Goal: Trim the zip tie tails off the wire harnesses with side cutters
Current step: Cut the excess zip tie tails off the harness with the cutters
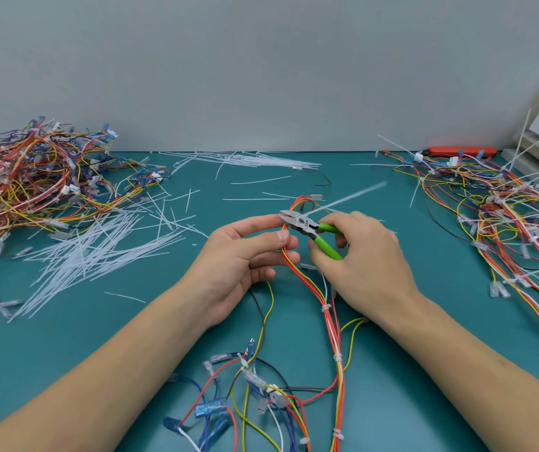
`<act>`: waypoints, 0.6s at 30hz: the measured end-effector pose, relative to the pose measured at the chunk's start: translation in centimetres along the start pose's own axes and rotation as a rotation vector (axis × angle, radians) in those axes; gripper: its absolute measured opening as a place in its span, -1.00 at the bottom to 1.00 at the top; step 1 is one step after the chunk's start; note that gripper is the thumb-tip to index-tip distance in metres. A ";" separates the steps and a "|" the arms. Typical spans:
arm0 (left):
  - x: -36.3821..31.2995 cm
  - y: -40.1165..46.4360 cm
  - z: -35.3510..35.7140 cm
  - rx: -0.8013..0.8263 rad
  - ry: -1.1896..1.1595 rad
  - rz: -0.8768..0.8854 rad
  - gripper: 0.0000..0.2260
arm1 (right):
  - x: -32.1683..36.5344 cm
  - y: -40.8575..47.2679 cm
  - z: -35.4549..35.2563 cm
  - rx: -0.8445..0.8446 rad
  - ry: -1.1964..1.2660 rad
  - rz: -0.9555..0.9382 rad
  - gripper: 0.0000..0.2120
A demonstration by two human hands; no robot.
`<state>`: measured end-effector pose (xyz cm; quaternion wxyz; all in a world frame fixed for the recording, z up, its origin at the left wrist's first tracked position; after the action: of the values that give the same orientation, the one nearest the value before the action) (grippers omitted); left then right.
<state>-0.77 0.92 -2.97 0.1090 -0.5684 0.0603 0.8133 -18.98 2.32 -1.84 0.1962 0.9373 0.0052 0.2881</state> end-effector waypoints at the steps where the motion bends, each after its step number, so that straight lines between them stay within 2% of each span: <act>1: 0.0 0.0 0.0 -0.002 -0.001 -0.002 -0.58 | 0.1 0.1 -0.2 -0.028 -0.022 -0.006 -0.86; 3: 0.0 0.0 0.0 -0.008 -0.003 -0.006 -0.60 | 0.1 0.2 -0.3 -0.058 -0.053 -0.002 -0.78; 5: 0.0 0.1 0.0 -0.012 -0.002 -0.008 -0.70 | 0.1 0.1 -0.3 -0.063 -0.066 -0.004 -0.73; 9: 0.0 0.1 -0.1 -0.008 0.005 -0.006 -0.80 | 0.2 0.2 -0.2 -0.069 -0.067 -0.018 -0.69; 13: 0.0 0.0 -0.1 -0.027 0.017 0.002 -0.71 | 0.1 0.3 -0.3 -0.068 -0.101 -0.021 -0.75; 18: 0.1 -0.1 0.2 -0.023 0.054 0.039 -0.75 | -0.4 0.5 -0.5 -0.023 -0.106 0.027 -0.93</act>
<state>-0.92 1.02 -2.97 0.0847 -0.5902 0.0649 0.8002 -19.62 1.97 -1.49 0.2030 0.9489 -0.0214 0.2406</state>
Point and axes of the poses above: each hand's wrist, its own y-axis towards the middle knuckle, its own z-axis out of the palm, x = y × z, the point moved 5 cm from there along y, towards the middle knuckle, and after that the axes turned 7 degrees about z, right-handed, at the moved point
